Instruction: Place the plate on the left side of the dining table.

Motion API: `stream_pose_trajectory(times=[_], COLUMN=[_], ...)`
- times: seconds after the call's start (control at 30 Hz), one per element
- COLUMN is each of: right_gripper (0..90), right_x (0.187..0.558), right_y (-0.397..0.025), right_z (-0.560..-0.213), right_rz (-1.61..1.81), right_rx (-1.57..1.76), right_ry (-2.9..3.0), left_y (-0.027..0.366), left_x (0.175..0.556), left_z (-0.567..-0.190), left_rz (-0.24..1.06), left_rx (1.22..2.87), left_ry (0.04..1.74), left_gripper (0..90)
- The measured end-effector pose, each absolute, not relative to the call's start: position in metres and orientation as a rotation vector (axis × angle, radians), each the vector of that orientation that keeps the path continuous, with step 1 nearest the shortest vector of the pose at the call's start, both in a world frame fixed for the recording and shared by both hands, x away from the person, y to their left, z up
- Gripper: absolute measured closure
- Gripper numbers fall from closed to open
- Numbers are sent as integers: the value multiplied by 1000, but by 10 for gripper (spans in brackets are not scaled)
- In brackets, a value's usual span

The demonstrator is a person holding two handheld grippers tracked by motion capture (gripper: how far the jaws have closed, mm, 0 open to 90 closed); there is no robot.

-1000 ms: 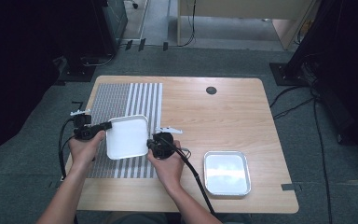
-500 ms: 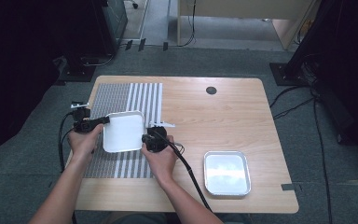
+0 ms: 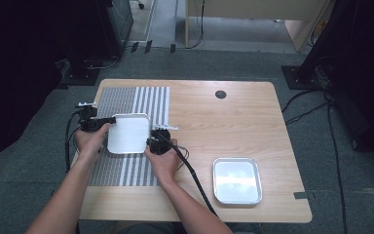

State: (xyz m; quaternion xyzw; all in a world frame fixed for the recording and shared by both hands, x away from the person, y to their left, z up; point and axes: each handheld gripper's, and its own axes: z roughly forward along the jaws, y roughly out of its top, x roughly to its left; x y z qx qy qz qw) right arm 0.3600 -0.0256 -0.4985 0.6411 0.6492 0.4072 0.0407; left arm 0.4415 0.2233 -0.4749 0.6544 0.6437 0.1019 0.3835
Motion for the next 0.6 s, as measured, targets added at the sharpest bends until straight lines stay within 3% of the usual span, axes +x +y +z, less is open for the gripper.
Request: stream_pose_trajectory(times=[0.6], right_gripper=[876], right_x=[380], right_y=[-13], right_z=[-501], right_rz=[1216], right_rx=[1975], right_ry=[1979], left_y=[225], left_x=[472], left_z=[-486], left_rz=[275], left_rx=[1707], left_ry=[1683], left_gripper=[781])
